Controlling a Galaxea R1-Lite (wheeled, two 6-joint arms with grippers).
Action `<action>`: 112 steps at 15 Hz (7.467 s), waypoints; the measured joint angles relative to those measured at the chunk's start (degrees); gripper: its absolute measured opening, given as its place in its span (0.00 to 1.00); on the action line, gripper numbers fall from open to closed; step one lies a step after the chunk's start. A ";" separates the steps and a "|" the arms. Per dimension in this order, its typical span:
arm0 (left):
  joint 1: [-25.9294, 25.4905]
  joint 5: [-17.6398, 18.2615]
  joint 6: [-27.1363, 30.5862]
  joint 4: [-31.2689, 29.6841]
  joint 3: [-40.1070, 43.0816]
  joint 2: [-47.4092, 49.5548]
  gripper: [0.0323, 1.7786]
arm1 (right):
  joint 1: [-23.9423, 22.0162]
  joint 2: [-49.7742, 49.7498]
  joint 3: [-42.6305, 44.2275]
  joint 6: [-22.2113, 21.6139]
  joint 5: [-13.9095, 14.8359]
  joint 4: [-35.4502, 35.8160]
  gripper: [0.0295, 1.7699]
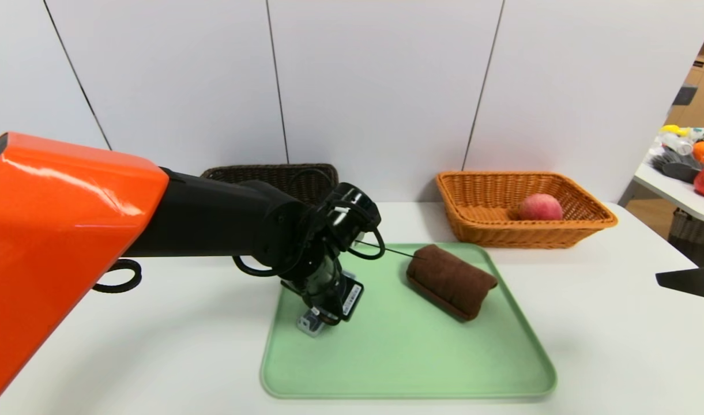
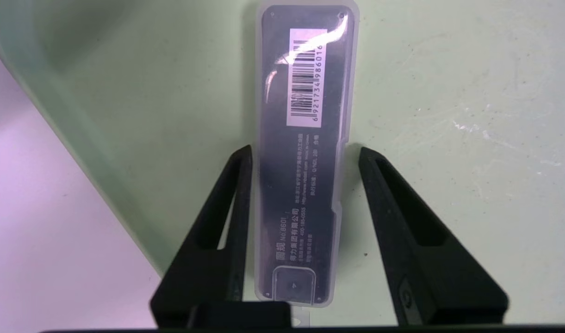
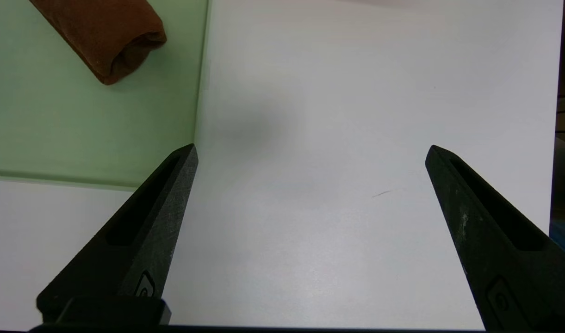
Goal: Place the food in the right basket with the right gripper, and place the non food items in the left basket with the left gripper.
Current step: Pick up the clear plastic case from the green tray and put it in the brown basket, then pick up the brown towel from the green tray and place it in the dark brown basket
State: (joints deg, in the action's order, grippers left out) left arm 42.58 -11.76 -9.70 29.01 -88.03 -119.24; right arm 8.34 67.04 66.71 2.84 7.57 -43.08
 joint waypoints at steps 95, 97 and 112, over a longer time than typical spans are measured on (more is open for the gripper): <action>11.89 -2.73 -14.28 3.64 -25.39 1.93 0.95 | -0.10 -6.92 -9.65 -1.24 -0.41 0.00 0.96; 12.96 -3.64 -14.21 3.29 -25.61 -0.41 0.95 | -0.10 -7.23 -10.07 -1.57 -0.50 0.04 0.96; 13.42 -7.52 -31.45 -7.39 -25.78 -9.87 0.95 | -0.10 -10.37 -14.46 -1.39 -0.60 0.06 0.96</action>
State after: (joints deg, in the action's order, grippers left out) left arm 56.00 -19.29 -41.16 21.63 -113.81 -129.11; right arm 8.24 56.66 52.25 1.45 6.97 -43.02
